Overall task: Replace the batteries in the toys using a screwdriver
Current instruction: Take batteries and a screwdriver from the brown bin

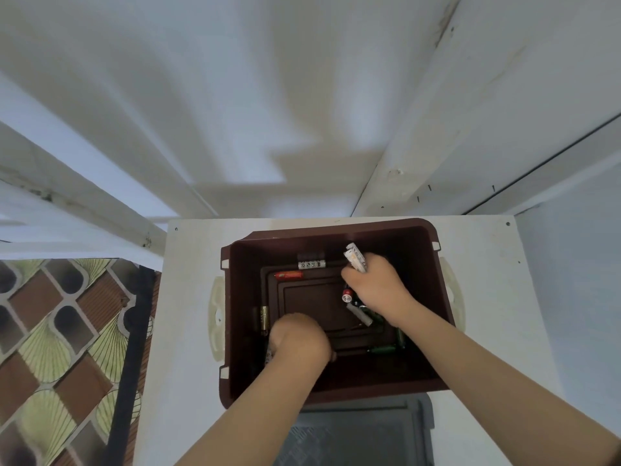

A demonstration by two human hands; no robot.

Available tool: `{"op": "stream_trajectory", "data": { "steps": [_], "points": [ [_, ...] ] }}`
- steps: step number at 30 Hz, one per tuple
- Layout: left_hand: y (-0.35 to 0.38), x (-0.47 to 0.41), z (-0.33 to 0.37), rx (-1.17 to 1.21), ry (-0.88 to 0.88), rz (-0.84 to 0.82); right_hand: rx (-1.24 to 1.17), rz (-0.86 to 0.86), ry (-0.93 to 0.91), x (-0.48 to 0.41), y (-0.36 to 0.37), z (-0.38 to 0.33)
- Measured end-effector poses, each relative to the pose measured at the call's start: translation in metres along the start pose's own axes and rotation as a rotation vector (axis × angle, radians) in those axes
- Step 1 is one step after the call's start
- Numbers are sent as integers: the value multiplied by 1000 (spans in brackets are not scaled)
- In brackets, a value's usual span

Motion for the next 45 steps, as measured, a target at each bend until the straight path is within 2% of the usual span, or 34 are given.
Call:
{"op": "stream_trajectory", "data": {
  "steps": [4, 9, 14, 20, 25, 28, 31, 33, 40, 45],
  "points": [
    [-2, -7, 16, -47, -53, 8, -15, 30, 19, 3, 1, -3],
    [-3, -6, 21, -110, -20, 27, -66, 55, 64, 7, 0, -3],
    [-2, -8, 12, 26, -95, 21, -91, 46, 101, 13, -3, -2],
    [2, 2, -12, 73, -184, 8, -168, 26, 150, 21, -7, 2],
    [-6, 27, -28, 146, -103, -16, -374, -26, 259, 34, -9, 0],
    [-8, 38, -37, 351, -47, -71, -447, -69, 295, 42, -10, -4],
    [-12, 58, -44, 698, -32, -46, -556, -119, 299, 55, -10, -14],
    [-16, 75, -47, 937, 5, 20, -608, -150, 291, 67, -8, -22],
    [-17, 152, -78, 1514, 60, 276, -714, -263, 240, 124, 4, -68],
    [-6, 222, -123, 1762, 102, 501, -774, -348, 168, 188, 33, -116]
  ]
}}
Point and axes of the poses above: each hand's wrist, its own x-axis away from the middle knuckle, its own y-axis out of the palm, z = x × y, the point moved 4 cm from there along -x, towards the middle knuckle, and after that the axes turned 13 degrees about -x, right-handed, at the moved point
